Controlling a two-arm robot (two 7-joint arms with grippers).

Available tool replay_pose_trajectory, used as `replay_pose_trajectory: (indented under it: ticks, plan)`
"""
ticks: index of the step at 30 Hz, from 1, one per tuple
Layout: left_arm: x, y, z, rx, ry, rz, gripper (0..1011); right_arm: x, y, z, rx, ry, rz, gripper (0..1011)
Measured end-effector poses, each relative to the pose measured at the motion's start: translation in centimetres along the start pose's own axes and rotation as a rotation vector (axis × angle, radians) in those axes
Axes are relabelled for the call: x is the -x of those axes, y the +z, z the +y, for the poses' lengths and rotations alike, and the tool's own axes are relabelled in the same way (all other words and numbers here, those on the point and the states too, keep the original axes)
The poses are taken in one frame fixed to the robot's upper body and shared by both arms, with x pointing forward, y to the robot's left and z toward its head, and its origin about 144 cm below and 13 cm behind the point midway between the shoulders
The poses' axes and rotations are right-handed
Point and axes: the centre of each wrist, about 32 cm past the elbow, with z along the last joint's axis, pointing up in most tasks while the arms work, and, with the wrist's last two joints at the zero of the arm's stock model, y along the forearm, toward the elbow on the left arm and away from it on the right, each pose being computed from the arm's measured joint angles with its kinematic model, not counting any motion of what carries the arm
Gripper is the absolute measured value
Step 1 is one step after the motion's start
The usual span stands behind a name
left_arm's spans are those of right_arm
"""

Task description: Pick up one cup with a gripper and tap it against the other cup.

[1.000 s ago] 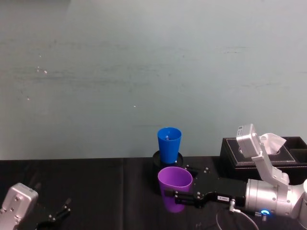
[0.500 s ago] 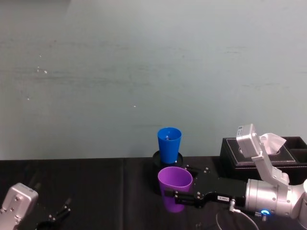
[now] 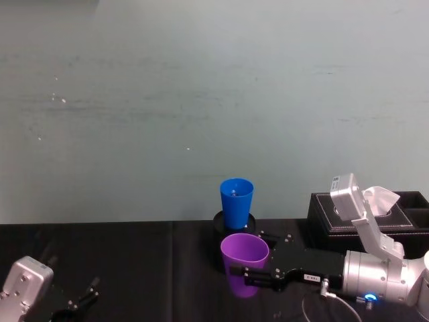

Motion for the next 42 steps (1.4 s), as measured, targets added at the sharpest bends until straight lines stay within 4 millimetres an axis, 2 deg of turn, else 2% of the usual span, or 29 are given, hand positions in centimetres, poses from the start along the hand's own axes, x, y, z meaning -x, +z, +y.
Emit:
replay_pose_trajectory:
  ticks: [42]
  plan:
    - [0.0, 0.0, 0.0, 0.0, 0.0, 0.0, 1000, -0.06, -0.22, 0.09, 0.009, -0.001, 0.005, 723]
